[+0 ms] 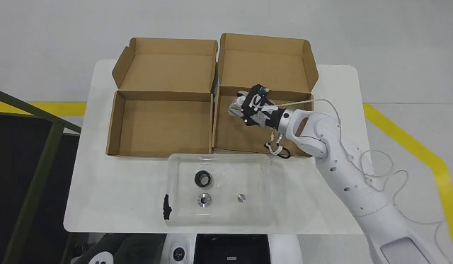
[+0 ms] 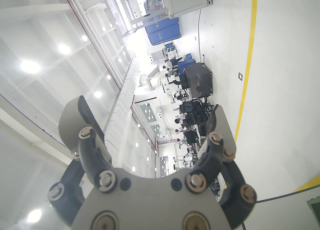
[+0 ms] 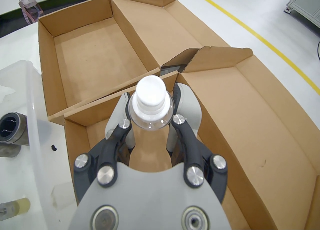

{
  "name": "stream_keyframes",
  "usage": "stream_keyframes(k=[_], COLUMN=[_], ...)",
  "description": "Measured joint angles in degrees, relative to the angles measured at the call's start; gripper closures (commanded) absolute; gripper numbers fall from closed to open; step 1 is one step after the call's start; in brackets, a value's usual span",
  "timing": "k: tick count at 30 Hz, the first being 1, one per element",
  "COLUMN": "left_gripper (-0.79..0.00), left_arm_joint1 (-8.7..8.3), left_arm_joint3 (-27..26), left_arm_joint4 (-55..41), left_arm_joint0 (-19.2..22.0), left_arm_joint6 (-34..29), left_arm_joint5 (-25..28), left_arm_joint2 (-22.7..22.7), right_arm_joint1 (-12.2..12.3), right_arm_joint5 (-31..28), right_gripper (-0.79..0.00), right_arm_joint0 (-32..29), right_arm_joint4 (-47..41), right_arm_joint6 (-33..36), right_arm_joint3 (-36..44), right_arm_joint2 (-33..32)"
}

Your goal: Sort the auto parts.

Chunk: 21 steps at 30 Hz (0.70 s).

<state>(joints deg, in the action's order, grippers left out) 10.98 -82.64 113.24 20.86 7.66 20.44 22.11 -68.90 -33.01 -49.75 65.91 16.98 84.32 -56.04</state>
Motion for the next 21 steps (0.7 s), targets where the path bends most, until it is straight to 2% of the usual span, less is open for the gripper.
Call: stream_keyframes(k=[9, 10, 11, 14, 19, 21], left_gripper=[-0.785, -0.785, -0.785, -0.785, -0.785, -0.785], left_arm_joint1=[0.0, 0.0, 0.0, 0.0, 0.0, 0.0], left_arm_joint3=[0.0, 0.0, 0.0, 0.0, 0.0, 0.0], left_arm_joint4=[0.0, 0.0, 0.0, 0.0, 0.0, 0.0], left_arm_joint0=[0.0, 0.0, 0.0, 0.0, 0.0, 0.0], left_arm_joint6=[0.0, 0.0, 0.0, 0.0, 0.0, 0.0], left_arm_joint5=[0.0, 0.0, 0.0, 0.0, 0.0, 0.0], left_arm_joint2=[0.0, 0.0, 0.0, 0.0, 0.0, 0.0], right_arm_joint1=[-1.08, -1.2, -1.34, -1.65, -2.0, -2.11], right_arm_joint5=[1.48, 1.65, 1.88, 2.67, 3.09, 3.09], right_gripper=[0.0, -0.018, -0.212, -0.323, -0.332, -0.376], right_arm_joint0=[1.86, 2.04, 2.28, 2.72, 3.04, 3.08], right_arm_joint4=[0.11, 0.18, 0.31, 0.73, 1.04, 1.17], right_arm_joint6=[-0.3, -0.38, -0.46, -0.46, -0.7, -0.75], right_arm_joint3=[-5.58, -6.04, -6.55, -7.49, -8.58, -8.76], right_arm_joint2=[2.49, 2.72, 3.01, 3.58, 4.08, 4.17])
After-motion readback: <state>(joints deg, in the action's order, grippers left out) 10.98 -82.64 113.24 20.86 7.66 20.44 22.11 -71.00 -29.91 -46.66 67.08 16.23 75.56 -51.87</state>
